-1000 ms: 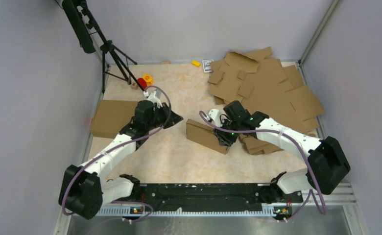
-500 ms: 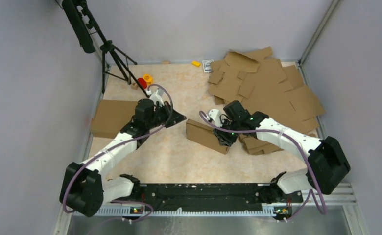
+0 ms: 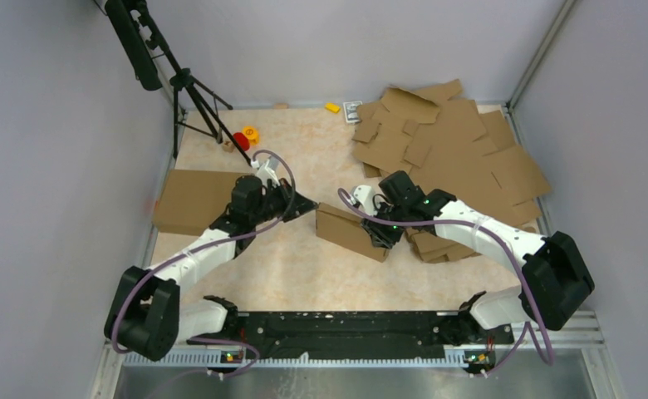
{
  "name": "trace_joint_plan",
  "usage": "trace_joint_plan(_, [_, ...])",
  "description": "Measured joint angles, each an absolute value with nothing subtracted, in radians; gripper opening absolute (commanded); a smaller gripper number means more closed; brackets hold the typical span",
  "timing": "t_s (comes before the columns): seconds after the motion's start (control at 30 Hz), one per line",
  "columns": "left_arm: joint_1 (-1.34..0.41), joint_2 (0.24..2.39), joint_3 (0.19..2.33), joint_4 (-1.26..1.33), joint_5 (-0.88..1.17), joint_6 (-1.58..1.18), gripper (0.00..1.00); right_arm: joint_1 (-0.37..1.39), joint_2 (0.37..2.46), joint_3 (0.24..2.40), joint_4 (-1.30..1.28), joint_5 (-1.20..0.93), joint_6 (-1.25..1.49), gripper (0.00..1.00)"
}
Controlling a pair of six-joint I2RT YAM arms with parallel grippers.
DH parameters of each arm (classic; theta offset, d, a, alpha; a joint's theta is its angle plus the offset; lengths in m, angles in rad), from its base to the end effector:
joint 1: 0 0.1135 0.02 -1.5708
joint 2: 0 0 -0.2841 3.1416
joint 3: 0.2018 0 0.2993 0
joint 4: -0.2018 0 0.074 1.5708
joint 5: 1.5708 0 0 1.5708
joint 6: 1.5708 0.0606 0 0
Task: Fold the paper box
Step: Close the paper box at the center of the board.
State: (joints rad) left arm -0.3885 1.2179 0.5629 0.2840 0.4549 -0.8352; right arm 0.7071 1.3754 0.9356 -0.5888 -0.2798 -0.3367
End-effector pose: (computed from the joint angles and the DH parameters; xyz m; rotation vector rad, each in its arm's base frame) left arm 0.2774 -0.1423 0.2025 -0.1402 2.1110 -1.2169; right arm 0.2354 0.2232 0.2084 -1.3933 2.2173 0.4961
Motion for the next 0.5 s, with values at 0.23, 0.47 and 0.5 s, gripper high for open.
trace_joint_plan(0.23, [-0.389, 1.176, 0.676, 0.121, 0.435, -0.772, 0.00, 0.707, 1.375, 0.934, -0.587, -0.281, -0.337, 0.13])
trace_joint_plan(0.47, [-0.400, 1.203, 0.721, 0.142, 0.484, -0.768, 0.00, 0.707, 1.374, 0.931, -0.580, -0.282, -0.336, 0.13])
trace_joint_plan(0.5, [-0.401, 1.216, 0.708, 0.149, 0.484, -0.769, 0.00, 0.707, 1.373, 0.930, -0.579, -0.282, -0.336, 0.13])
